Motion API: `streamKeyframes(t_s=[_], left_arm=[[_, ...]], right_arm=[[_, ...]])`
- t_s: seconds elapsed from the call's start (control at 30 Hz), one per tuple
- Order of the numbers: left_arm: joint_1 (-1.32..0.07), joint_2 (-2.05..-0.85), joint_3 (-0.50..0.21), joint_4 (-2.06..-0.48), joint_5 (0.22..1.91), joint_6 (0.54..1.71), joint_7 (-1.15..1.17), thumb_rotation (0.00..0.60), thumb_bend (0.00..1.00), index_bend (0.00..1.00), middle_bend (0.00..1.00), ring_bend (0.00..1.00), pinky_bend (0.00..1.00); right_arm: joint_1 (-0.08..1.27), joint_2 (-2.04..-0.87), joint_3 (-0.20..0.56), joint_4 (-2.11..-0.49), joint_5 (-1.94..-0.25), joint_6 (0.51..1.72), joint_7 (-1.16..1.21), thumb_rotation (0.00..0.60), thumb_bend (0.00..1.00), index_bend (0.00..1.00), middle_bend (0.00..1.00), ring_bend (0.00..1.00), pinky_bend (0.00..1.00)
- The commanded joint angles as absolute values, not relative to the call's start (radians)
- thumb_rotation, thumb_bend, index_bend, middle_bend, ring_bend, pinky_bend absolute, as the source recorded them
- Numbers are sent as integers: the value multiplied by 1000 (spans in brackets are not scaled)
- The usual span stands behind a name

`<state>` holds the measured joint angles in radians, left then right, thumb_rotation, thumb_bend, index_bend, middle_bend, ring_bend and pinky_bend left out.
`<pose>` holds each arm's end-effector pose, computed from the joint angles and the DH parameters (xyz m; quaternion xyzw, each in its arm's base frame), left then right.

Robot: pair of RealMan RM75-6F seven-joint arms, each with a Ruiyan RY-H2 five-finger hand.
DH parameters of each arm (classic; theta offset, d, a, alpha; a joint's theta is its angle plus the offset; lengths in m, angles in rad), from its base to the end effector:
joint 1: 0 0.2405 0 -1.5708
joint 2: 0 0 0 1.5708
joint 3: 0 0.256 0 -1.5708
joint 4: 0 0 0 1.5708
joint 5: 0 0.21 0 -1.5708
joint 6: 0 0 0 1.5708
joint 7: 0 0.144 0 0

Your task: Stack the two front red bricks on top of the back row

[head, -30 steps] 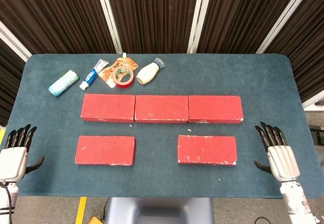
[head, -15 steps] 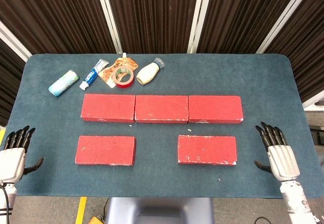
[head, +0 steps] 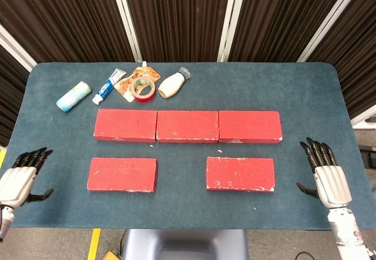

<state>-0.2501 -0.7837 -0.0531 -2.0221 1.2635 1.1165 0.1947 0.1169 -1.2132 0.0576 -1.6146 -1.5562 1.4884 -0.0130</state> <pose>-0.2594 0.2078 0.1817 -0.6636 -0.4535 -0.2609 0.5346 -0.2870 -0.1908 0.1278 0.5999 -0.3874 0.4354 0.5482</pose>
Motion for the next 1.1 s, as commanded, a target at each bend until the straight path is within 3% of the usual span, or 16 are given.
streamKeyframes(t_s=[0.03,0.27,0.47,0.7,0.87,1.1], left_arm=[[-276,-742,-35,-2100,1234,1062,216,600,228,0,0,0,0],[-329,-742,-15,-2228,1144,1020,374,600,200,0,0,0,0],[-418,-817,-19,-2356,986,1035,562,600,188,0,0,0,4],[-499,-901,-38,-2356,865,1054,655,600,186,0,0,0,5],[-618,-1068,-67,-2356,691,1180,841,600,184,0,0,0,4],[-715,-1193,-114,-2303,541,1289,916,600,185,0,0,0,4]], right_arm=[[114,-1209,56,-1617,-1563,1492,-4,600,0,15,107,0,0],[116,-1212,53,-1615,-1560,1484,-14,600,0,15,107,0,0],[121,-1222,52,-1610,-1553,1469,-28,600,0,15,107,0,0],[125,-1225,52,-1604,-1546,1458,-28,600,0,15,107,0,0],[131,-1231,47,-1598,-1543,1439,-30,600,0,15,107,0,0],[132,-1231,49,-1599,-1534,1435,-30,600,0,15,107,0,0]])
